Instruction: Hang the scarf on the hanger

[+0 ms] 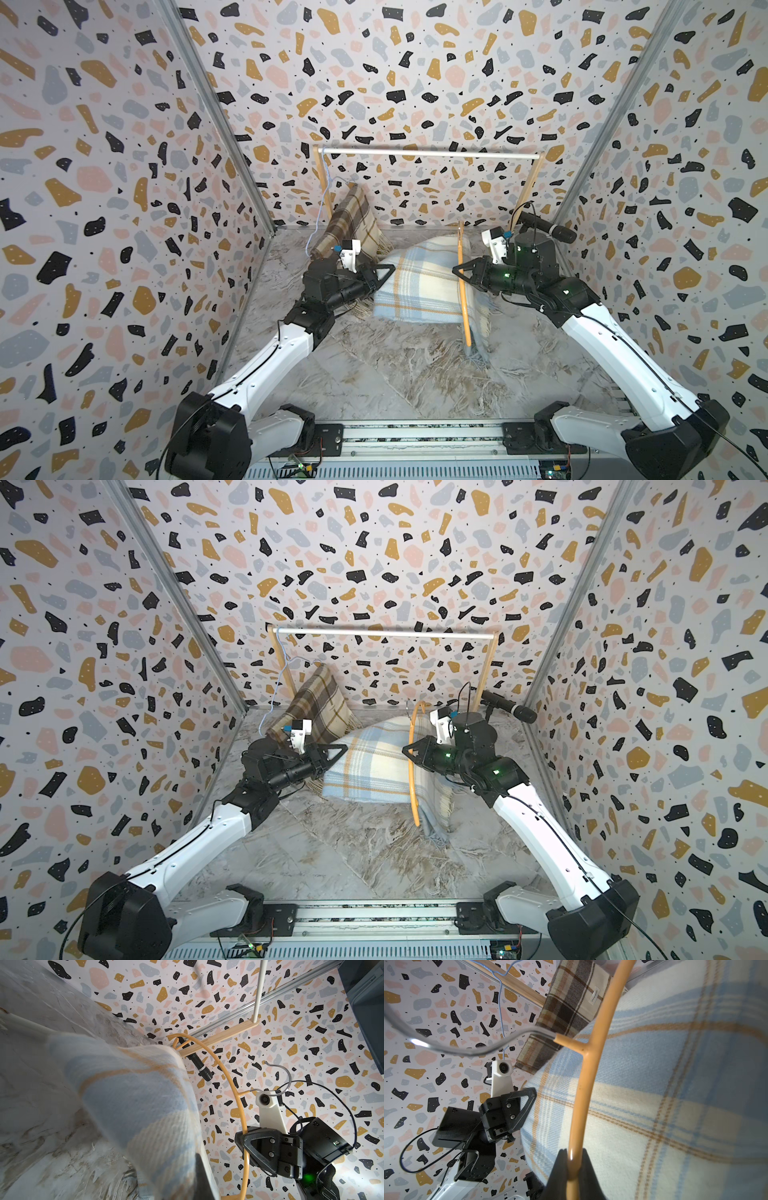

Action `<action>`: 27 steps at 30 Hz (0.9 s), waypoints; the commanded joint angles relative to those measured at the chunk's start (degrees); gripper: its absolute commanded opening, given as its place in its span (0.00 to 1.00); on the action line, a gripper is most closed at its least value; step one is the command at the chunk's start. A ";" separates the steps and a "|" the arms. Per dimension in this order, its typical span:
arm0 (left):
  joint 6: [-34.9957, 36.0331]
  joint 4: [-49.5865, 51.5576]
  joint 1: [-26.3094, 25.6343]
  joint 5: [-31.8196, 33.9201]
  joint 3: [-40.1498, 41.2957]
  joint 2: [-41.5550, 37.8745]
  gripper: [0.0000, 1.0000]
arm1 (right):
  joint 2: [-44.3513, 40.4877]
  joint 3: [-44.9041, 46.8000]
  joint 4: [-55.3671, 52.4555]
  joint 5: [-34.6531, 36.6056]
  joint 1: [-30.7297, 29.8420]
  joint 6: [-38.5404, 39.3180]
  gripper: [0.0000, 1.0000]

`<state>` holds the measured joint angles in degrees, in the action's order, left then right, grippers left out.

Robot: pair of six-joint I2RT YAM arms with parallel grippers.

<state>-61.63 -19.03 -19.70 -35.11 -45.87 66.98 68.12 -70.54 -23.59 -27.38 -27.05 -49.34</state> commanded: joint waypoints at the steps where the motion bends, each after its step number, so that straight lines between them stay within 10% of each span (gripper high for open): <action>1: 2.09 -0.41 1.49 -1.57 -3.30 -2.10 0.00 | -0.28 0.15 2.54 3.73 1.05 3.06 0.00; 27: 7.32 5.97 6.18 -4.09 0.32 -2.65 0.00 | -2.15 1.94 12.35 -12.09 6.28 -5.58 0.00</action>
<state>-56.34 -10.31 -14.46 -38.68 -47.20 65.78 68.99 -66.65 -17.28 -36.73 -21.69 -53.28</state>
